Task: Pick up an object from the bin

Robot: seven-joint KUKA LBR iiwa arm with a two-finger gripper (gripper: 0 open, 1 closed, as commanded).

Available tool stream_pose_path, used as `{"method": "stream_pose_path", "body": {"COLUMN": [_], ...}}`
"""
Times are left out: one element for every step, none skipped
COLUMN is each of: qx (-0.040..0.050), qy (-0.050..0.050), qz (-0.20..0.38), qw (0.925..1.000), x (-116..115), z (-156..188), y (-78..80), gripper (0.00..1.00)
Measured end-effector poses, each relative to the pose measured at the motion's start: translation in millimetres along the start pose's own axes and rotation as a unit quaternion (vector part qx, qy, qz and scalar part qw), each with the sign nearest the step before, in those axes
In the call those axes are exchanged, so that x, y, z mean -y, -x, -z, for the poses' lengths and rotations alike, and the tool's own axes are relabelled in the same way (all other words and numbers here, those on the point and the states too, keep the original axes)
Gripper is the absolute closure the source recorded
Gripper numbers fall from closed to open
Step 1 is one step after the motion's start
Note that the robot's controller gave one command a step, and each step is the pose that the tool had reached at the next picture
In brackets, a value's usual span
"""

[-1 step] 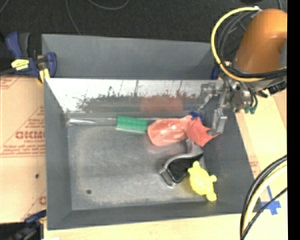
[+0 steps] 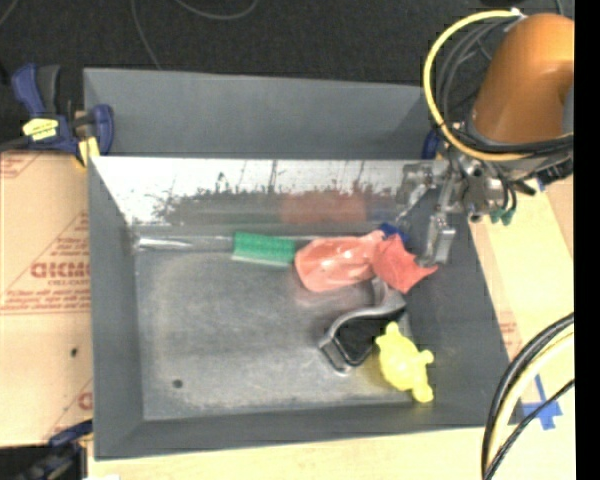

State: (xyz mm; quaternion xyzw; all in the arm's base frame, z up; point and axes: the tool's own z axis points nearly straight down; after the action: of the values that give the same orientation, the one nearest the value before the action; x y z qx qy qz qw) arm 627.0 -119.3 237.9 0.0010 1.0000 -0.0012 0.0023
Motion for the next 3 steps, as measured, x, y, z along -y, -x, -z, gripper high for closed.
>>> {"method": "stream_pose_path", "body": {"qx": [0.0046,0.002,0.002], "qy": [-0.001,0.0,-0.001], "qz": [0.014,0.013,0.013], "qw": [0.9999,0.9999,0.9999], "x": [0.6,-28.6,-28.4], "z": [-32.2,-110.0,-110.0], "y": [0.1,-16.4,-16.4], "gripper": [0.0,1.0,1.0]}}
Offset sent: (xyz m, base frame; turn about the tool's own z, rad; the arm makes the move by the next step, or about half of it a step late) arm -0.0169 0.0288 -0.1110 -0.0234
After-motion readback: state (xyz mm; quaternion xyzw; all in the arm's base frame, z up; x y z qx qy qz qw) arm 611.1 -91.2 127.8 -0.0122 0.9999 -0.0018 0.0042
